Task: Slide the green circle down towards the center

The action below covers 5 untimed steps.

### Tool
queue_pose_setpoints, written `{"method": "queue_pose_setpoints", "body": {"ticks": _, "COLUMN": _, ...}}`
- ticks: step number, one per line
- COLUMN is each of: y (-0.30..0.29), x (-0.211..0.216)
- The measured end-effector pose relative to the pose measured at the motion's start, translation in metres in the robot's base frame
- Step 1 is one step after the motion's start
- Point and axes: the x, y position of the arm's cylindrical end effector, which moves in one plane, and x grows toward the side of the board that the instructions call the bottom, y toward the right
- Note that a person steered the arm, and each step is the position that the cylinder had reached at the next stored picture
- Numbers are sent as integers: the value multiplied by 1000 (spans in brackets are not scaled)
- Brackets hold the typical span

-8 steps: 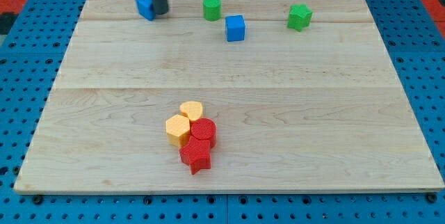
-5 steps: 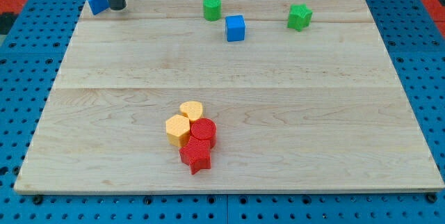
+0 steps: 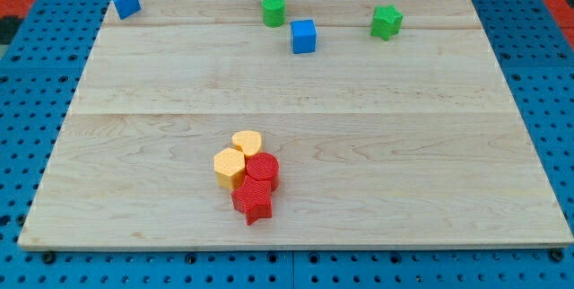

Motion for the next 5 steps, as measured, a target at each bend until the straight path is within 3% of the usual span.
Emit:
{"method": "queue_pose_setpoints", "body": {"ticks": 1, "y": 7, "x": 16}}
{"method": "queue_pose_setpoints", "body": {"ticks": 2, "y": 49, "x": 5}}
{"method": "queue_pose_setpoints", "body": {"ticks": 4, "y": 64, "x": 8}}
{"method": "queue_pose_setpoints", "body": {"ticks": 5, "y": 61, "x": 40}}
